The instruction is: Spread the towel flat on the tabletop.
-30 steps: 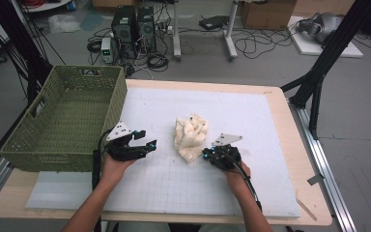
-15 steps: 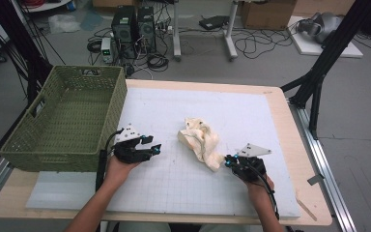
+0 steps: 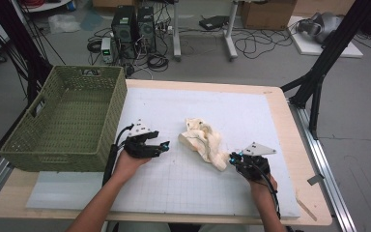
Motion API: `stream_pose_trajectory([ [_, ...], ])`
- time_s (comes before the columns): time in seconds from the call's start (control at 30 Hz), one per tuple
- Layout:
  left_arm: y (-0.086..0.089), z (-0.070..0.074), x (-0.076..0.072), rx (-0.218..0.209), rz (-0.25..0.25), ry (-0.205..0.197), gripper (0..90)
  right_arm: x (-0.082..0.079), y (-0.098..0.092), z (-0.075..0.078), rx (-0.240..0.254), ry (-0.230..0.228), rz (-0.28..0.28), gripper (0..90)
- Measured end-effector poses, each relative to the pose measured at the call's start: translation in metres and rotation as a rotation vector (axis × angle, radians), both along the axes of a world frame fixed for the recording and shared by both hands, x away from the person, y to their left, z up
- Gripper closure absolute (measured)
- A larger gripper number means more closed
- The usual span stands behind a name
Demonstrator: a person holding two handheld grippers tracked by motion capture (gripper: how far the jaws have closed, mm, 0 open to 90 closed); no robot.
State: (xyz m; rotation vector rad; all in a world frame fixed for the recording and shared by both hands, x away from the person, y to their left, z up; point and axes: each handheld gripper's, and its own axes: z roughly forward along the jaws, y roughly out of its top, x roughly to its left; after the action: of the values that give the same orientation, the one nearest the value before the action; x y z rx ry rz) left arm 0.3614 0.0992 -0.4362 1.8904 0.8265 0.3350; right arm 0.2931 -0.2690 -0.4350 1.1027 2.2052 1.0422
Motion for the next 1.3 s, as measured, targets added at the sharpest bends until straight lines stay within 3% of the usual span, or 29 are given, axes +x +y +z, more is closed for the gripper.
stream_pose_trajectory([
  [0.1,-0.015,-0.004,0.008,0.004,-0.011,-0.008,42.6,0.0,0.0,-0.001,-0.001,0.004,-0.002,83.2],
  [0.27,-0.037,-0.009,0.018,0.045,-0.05,0.025,45.1,0.001,-0.002,0.0,0.008,0.001,-0.006,83.2],
  [0.33,-0.044,-0.01,0.02,0.019,-0.063,0.027,49.1,0.001,-0.002,-0.001,0.01,0.004,-0.004,83.2],
  [0.37,-0.047,-0.011,0.02,0.025,-0.071,0.014,53.9,0.001,-0.002,0.0,0.012,0.005,-0.004,83.2],
  [0.43,-0.05,-0.012,0.019,0.057,-0.088,-0.005,74.0,0.001,-0.003,0.0,0.017,0.002,-0.007,83.2],
  [0.47,-0.05,-0.012,0.018,0.054,-0.091,-0.011,82.9,0.001,-0.004,0.001,0.02,-0.001,-0.009,83.2],
  [0.5,-0.048,-0.01,0.018,0.066,-0.084,-0.022,86.6,0.001,-0.004,0.001,0.022,0.002,-0.012,83.3],
  [0.73,-0.015,0.01,0.013,0.037,0.003,-0.074,87.5,-0.004,-0.015,0.006,0.027,-0.009,-0.042,83.7],
  [0.93,0.004,0.006,-0.014,0.091,-0.02,-0.115,87.4,-0.015,-0.016,0.017,0.013,-0.037,-0.023,84.1],
  [1.03,0.011,0.003,-0.025,0.099,-0.039,-0.102,87.1,-0.02,-0.011,0.019,-0.008,-0.031,-0.01,84.1],
  [1.17,0.019,-0.004,-0.032,0.098,-0.044,-0.05,83.7,-0.026,-0.006,0.012,-0.053,0.013,0.032,84.0],
  [1.3,0.021,-0.007,-0.034,0.109,-0.043,-0.051,85.2,-0.027,-0.007,0.007,-0.081,0.043,0.019,81.3],
])
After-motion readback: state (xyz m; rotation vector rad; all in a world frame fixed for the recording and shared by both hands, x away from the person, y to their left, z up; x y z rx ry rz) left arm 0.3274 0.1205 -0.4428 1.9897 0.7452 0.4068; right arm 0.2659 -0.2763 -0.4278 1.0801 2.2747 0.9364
